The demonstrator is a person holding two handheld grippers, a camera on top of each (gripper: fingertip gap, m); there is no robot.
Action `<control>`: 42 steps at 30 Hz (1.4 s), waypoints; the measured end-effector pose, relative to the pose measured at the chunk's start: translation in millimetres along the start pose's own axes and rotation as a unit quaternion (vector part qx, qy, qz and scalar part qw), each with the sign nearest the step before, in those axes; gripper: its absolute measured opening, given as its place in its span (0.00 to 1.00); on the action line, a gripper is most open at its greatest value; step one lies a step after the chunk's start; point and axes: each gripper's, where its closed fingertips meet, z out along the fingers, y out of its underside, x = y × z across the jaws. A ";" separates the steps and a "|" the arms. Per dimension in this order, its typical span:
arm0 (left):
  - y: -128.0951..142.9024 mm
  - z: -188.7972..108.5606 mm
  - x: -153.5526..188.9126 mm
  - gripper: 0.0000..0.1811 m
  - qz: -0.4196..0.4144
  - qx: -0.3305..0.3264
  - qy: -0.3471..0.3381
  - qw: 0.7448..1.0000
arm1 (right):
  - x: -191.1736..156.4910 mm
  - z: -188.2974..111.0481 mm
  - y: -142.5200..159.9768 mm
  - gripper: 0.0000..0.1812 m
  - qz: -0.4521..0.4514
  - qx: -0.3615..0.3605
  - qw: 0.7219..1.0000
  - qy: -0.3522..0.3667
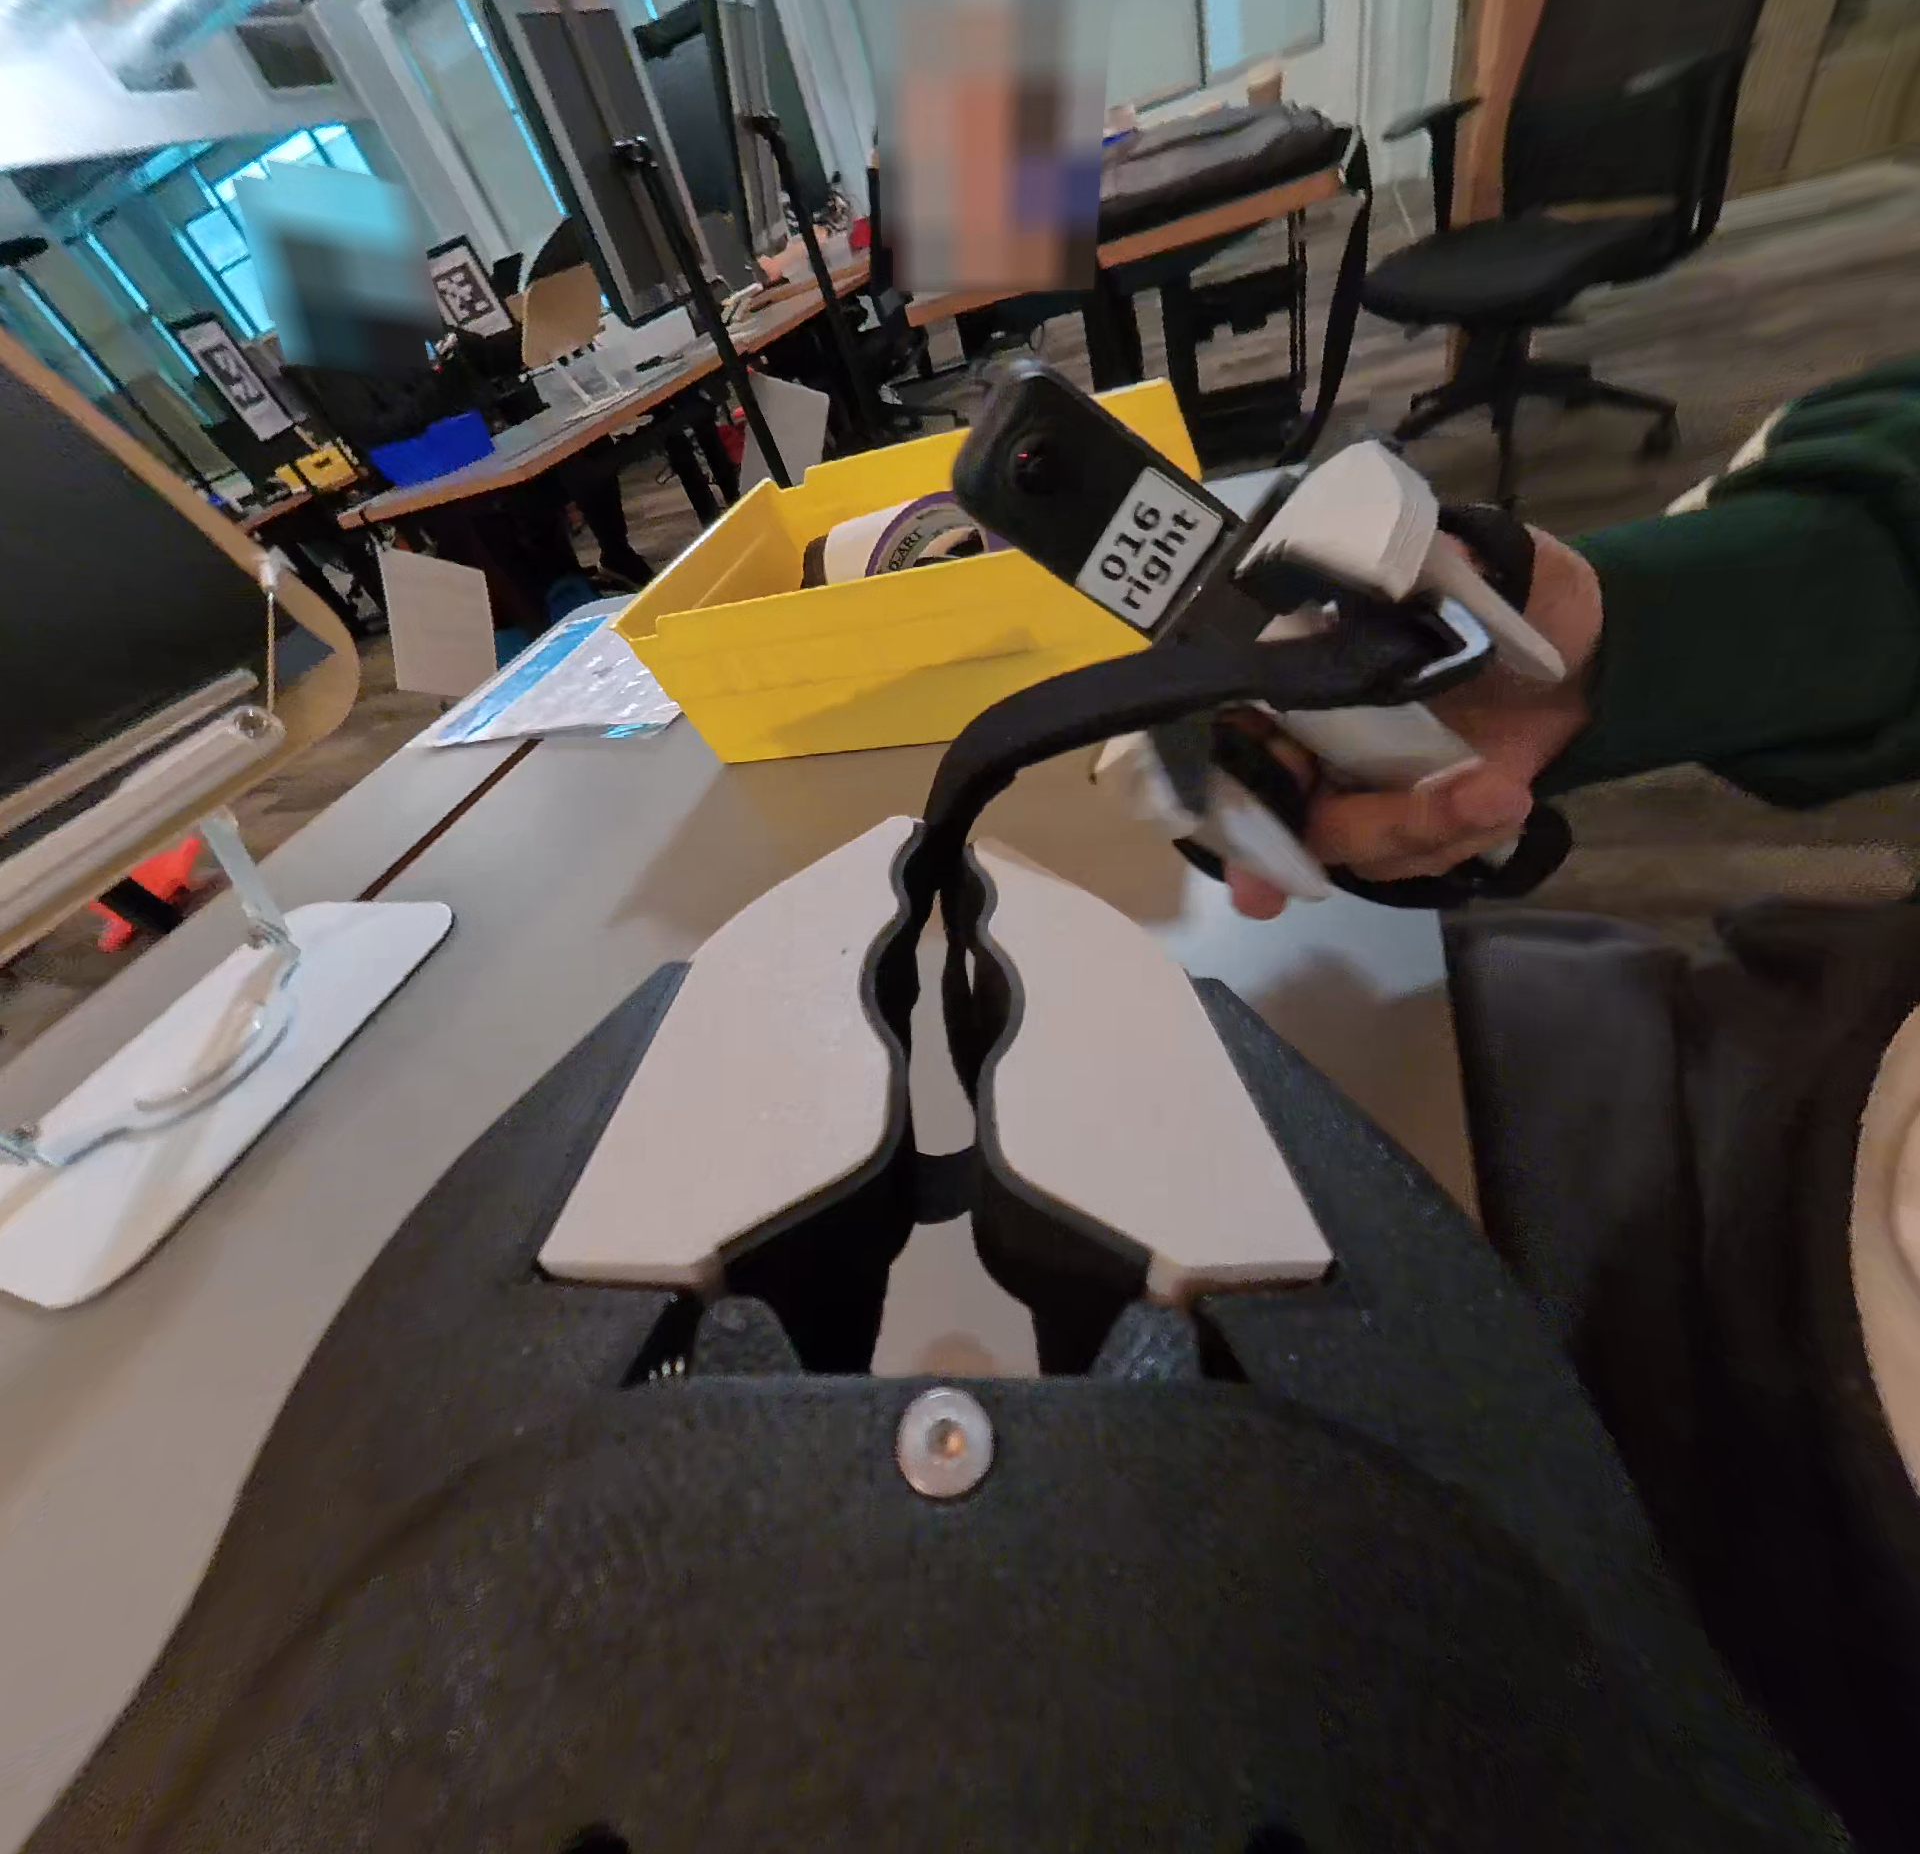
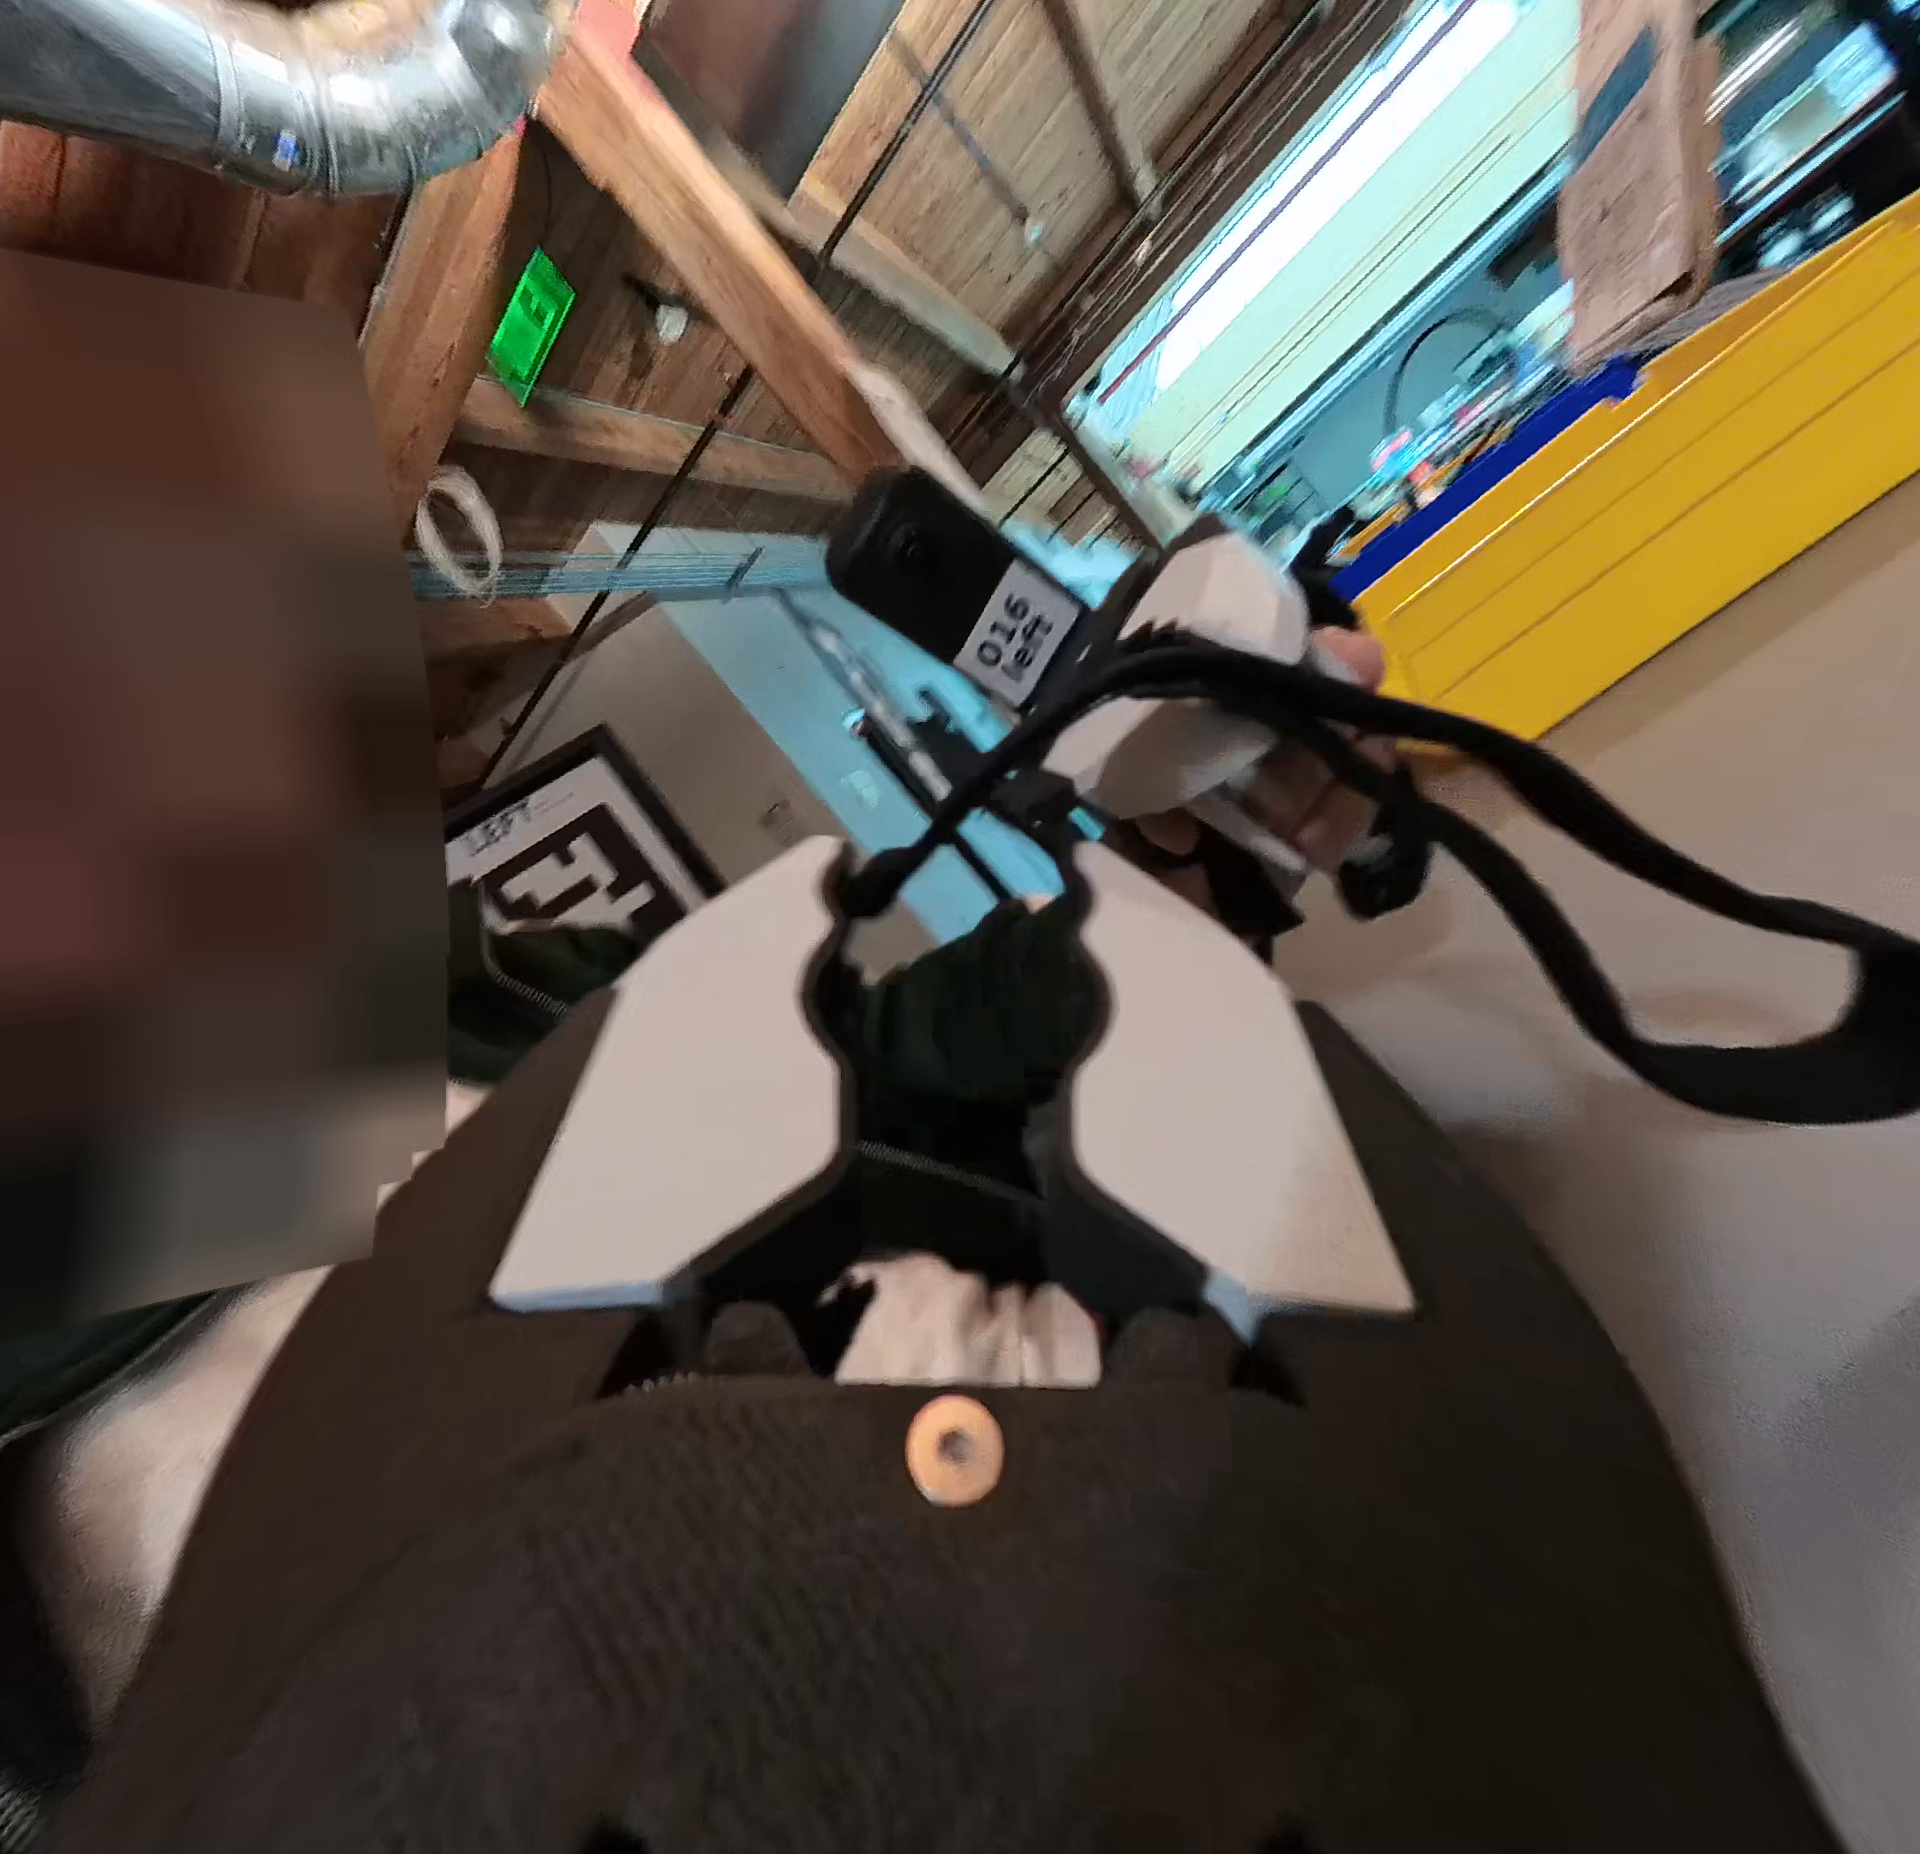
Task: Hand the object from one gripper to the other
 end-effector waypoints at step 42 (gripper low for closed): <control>34.7 12.8 54.7 0.32 -0.273 -0.039 0.311 0.909 | 28.0 -12.8 -16.9 0.03 -0.382 -0.064 0.901 0.198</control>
